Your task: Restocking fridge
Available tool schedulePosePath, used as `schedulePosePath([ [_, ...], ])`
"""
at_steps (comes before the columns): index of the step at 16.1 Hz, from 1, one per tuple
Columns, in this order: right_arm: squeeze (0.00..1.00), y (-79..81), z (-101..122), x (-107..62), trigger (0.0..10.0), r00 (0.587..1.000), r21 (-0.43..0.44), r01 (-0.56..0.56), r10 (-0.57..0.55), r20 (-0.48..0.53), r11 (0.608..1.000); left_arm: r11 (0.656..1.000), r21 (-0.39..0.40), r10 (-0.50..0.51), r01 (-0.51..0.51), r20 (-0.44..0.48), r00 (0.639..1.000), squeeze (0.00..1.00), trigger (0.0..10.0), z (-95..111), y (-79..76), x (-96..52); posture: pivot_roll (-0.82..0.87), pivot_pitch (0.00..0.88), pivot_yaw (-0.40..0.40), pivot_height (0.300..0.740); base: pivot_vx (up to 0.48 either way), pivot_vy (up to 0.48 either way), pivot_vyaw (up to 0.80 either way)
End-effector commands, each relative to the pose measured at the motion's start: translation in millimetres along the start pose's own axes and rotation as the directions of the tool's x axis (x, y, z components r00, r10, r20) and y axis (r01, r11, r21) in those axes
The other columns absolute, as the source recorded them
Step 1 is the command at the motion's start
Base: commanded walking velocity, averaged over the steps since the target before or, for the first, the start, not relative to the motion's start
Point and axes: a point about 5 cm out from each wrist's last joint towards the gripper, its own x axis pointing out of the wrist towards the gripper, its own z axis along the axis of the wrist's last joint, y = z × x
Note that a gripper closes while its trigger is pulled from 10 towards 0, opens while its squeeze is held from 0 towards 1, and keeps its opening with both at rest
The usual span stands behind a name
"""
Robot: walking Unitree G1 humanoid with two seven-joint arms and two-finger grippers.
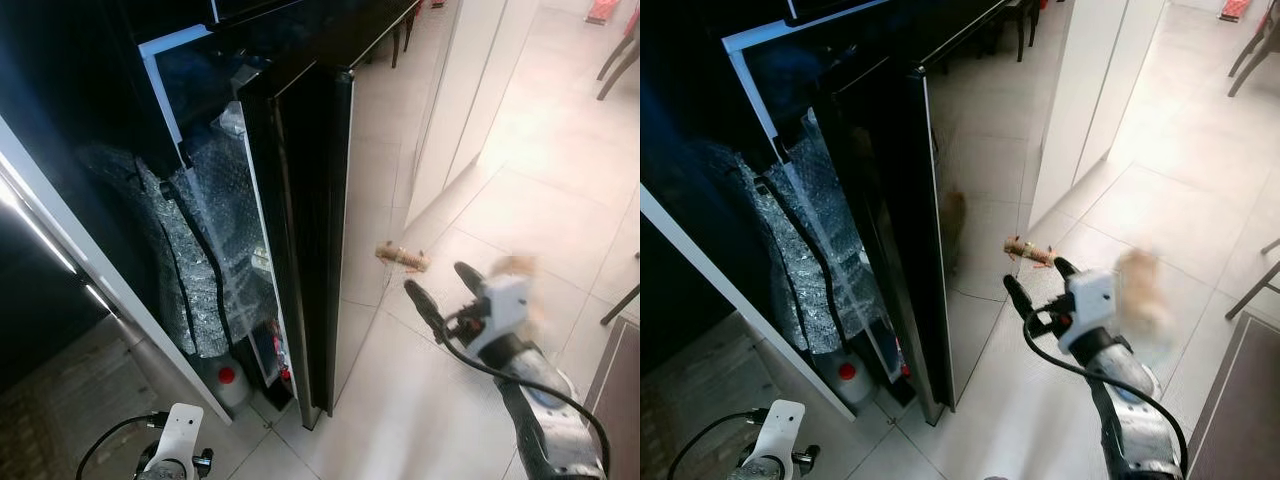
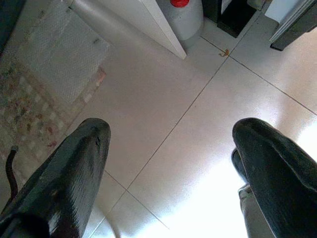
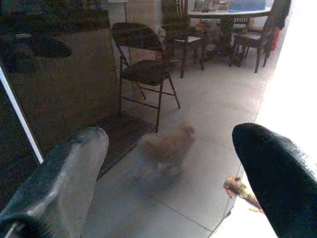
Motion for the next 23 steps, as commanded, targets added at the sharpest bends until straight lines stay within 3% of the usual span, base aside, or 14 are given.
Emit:
schedulePosePath([
  [1, 0.0, 2.4, 10.8, 5.8, 10.0, 1.0, -0.028, -0.015, 0.016, 0.023, 1.0, 1.0, 0.003, 0.007, -0.007, -0.032, 0.999, 0.0, 10.0, -9.4, 0.5, -1.4, -0.33, 0.042, 0.057, 0.74, 0.0, 0.0, 0.0],
  [9, 0.0, 20.9, 21.5, 41.7, 10.0, 0.997, -0.098, -0.072, 0.07, -0.028, 0.993, 1.0, -0.015, 0.015, -0.015, -0.035, 0.999, 0.0, 10.0, -10.7, -1.1, -1.8, -0.32, 0.043, 0.042, 0.74, 0.0, 0.0, 0.0],
  [14, 0.0, 42.4, 23.7, 66.5, 10.0, 0.994, -0.083, -0.106, 0.103, -0.048, 0.991, 1.0, -0.021, 0.019, -0.019, -0.036, 0.999, 0.0, 10.0, -11.4, -1.0, -1.9, -0.31, 0.04, 0.042, 0.74, 0.0, 0.0, 0.0],
  [23, 0.0, 59.7, 28.9, 92.1, 10.0, 0.99, -0.07, -0.133, 0.129, -0.053, 0.989, 1.0, -0.02, 0.022, -0.023, -0.035, 0.999, 0.0, 10.0, -10.4, -1.2, -1.7, -0.3, 0.034, 0.047, 0.74, 0.0, 0.0, 0.0],
])
